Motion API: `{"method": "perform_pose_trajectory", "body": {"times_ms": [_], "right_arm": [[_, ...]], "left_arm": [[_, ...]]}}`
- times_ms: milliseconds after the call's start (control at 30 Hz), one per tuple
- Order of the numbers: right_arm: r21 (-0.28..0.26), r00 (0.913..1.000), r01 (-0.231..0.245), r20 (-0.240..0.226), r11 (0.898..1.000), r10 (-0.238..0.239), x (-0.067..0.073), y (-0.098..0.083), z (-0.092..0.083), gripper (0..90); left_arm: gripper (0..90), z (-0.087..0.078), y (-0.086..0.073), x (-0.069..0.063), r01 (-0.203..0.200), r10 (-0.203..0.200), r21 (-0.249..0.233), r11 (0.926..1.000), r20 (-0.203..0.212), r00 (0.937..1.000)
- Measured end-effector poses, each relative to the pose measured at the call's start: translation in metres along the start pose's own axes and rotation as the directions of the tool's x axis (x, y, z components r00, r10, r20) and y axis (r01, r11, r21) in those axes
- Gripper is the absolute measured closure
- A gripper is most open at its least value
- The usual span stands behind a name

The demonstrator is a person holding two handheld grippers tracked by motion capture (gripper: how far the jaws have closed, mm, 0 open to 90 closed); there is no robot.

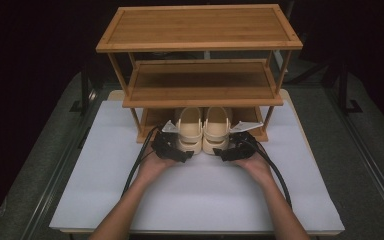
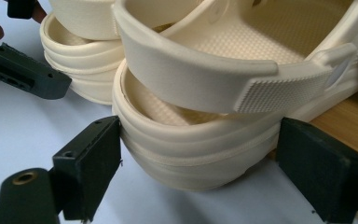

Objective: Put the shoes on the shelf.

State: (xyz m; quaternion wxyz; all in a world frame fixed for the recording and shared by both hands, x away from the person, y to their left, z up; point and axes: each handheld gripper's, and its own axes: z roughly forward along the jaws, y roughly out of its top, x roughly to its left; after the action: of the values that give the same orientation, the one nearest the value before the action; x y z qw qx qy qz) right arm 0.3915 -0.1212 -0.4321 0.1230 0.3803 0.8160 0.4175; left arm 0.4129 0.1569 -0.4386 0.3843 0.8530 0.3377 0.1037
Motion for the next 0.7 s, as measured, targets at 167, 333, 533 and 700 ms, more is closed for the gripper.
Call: {"method": "perform_pose_trajectory", "body": {"times_ms": [167,333,533,700], "right_arm": [[0.004,0.9999,-0.003,0.014,1.000,0.003,-0.009,0.009,0.007,13.9],[0.001,0.9997,-0.013,0.022,1.000,0.013,-0.019,0.016,0.015,13.8],[-0.007,0.9989,-0.025,0.039,1.000,0.026,-0.026,0.019,0.021,13.9],[0.015,0.9965,-0.043,0.073,0.999,0.042,-0.027,0.026,0.025,14.8]], "left_arm": [[0.0,0.008,0.008,0.009,0.014,-0.014,-0.007,0.9999,-0.006,0.9999],[0.0,0.016,0.016,0.018,0.021,-0.021,-0.007,0.9998,-0.017,0.9996],[0.0,0.022,0.021,0.022,0.036,-0.036,-0.009,0.9993,-0.037,0.9987],[0.0,0.029,0.029,0.027,0.032,-0.032,0.007,0.9995,-0.054,0.9980]]}}
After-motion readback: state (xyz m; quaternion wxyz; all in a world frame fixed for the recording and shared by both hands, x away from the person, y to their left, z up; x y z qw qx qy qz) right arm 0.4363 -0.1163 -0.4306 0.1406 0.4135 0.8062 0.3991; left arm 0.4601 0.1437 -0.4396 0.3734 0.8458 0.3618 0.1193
